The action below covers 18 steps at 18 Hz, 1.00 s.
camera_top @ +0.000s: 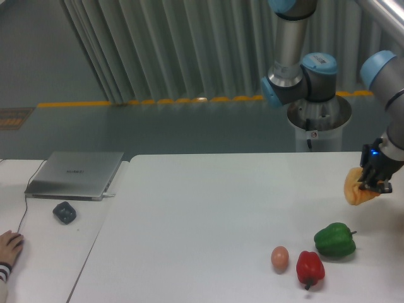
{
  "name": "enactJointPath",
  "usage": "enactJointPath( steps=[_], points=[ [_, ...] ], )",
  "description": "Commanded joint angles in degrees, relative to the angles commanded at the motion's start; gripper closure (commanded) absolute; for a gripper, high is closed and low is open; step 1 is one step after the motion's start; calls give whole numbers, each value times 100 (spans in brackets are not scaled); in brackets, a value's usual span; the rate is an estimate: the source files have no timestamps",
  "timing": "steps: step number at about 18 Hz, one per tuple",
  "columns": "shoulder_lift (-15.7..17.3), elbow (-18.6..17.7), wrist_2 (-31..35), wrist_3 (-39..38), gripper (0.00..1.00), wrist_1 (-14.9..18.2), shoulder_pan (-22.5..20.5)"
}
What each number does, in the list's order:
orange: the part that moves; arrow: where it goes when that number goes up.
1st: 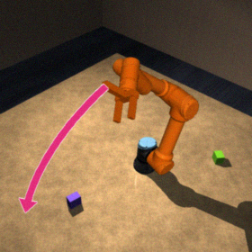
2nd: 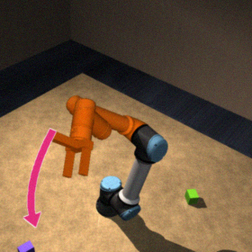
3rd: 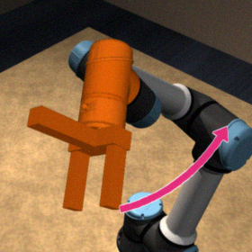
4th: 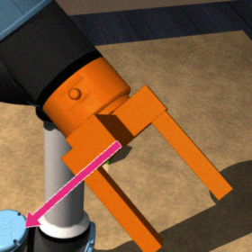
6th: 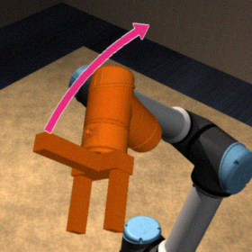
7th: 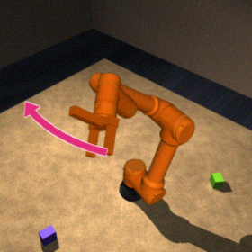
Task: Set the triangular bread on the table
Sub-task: 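Bring the gripped triangular bread down toward the table surface, then open the gripper to release the bread beside the green pepper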
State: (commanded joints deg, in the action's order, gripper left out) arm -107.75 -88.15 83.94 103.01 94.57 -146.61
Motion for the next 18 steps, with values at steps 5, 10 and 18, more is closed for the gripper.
enactJointPath(
  steps=[5,10,18],
  points=[
    [-79,-9,35,-212,61,-281,115],
    [-53,9,105,-185,0,-589,141],
    [61,105,245,-150,0,-1158,150]
  ],
)
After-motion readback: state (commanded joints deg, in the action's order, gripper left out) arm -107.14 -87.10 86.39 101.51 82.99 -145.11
